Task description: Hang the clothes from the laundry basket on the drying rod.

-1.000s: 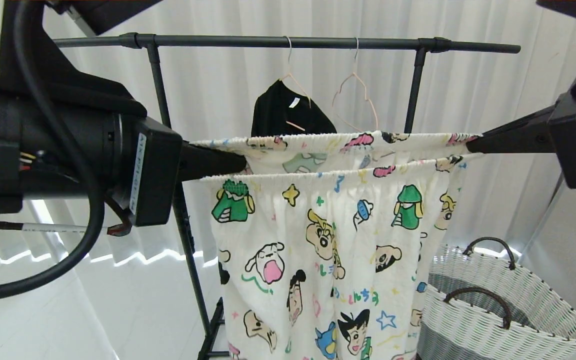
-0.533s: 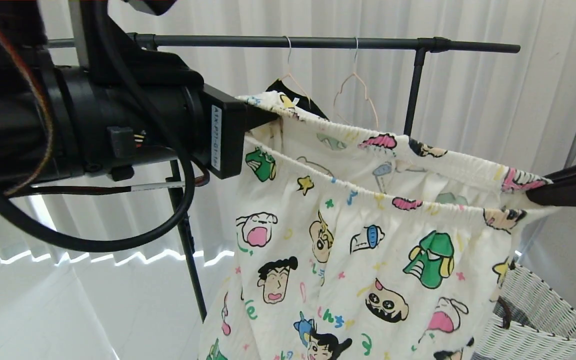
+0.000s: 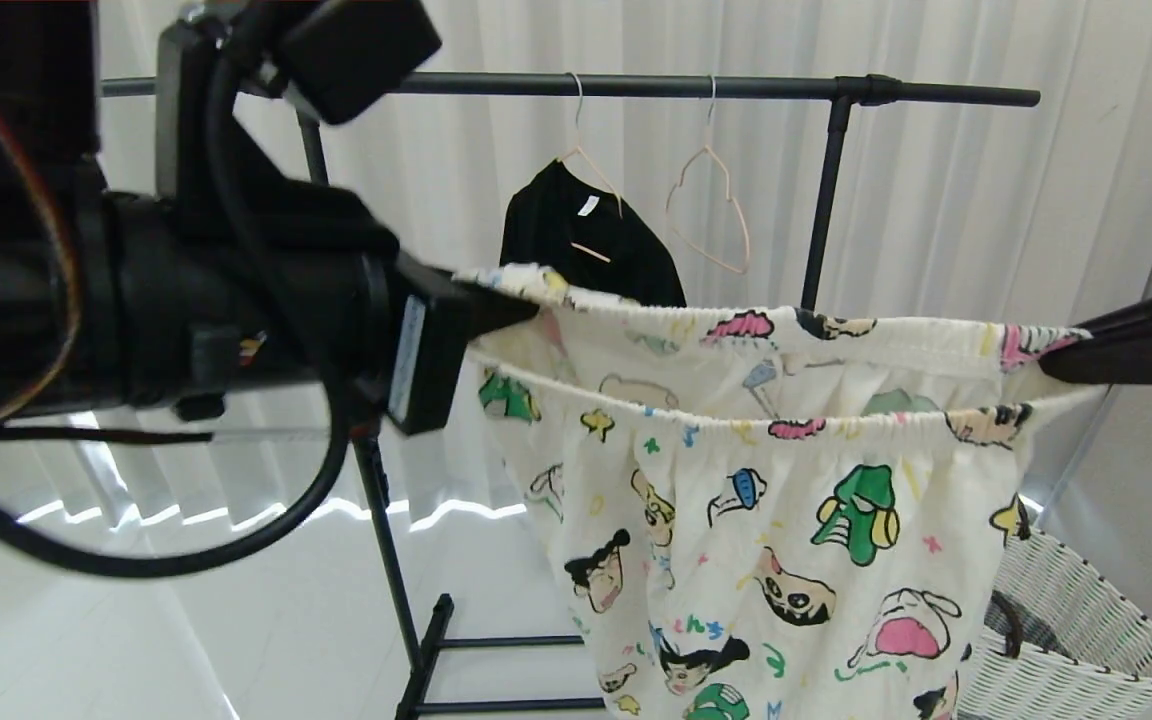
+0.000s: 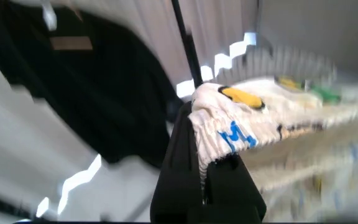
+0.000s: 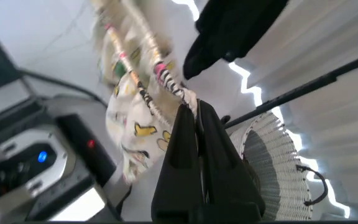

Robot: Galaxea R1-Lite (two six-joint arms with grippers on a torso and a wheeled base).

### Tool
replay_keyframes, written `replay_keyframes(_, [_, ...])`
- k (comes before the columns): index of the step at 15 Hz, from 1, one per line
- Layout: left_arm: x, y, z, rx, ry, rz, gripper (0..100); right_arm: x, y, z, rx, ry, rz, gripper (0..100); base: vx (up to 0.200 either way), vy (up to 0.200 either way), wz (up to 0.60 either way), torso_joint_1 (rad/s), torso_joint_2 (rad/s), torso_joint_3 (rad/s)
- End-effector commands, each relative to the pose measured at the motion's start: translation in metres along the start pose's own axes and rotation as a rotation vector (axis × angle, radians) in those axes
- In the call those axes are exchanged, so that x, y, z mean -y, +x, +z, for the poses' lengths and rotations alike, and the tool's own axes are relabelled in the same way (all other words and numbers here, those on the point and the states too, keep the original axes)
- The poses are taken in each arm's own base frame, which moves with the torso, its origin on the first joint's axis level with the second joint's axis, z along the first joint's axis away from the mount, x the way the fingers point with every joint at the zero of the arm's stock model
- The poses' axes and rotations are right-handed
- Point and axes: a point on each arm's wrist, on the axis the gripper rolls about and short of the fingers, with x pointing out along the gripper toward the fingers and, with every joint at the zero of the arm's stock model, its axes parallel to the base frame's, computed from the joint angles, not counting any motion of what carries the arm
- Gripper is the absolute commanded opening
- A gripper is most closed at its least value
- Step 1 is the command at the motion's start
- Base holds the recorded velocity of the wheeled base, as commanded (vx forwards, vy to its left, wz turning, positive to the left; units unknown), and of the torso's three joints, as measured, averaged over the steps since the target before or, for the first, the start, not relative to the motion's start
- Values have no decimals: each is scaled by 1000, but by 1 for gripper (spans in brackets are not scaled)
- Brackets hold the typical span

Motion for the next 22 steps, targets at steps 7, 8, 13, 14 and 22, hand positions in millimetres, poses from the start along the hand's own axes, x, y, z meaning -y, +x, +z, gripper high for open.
replay_keyframes(7, [42,-81,-10,-214,-304,-364,0,13,43,30,30,44,10,0,0,0,0,0,0,0])
replay_keyframes(8, [45,-83,-10,-215,-318,-376,0,13,44,31,30,44,12,0,0,0,0,0,0,0])
replay_keyframes(13, [30,-48,-12,-251,-238,-81,0,13,16,14,-27,41,22,0,0,0,0,0,0,0])
replay_keyframes(14, [27,-39,-7,-210,-234,-31,0,13,8,8,-59,40,26,0,0,0,0,0,0,0])
replay_keyframes(22, [27,-31,-8,-211,-236,-15,0,12,14,5,-79,47,26,100,0,0,0,0,0,0])
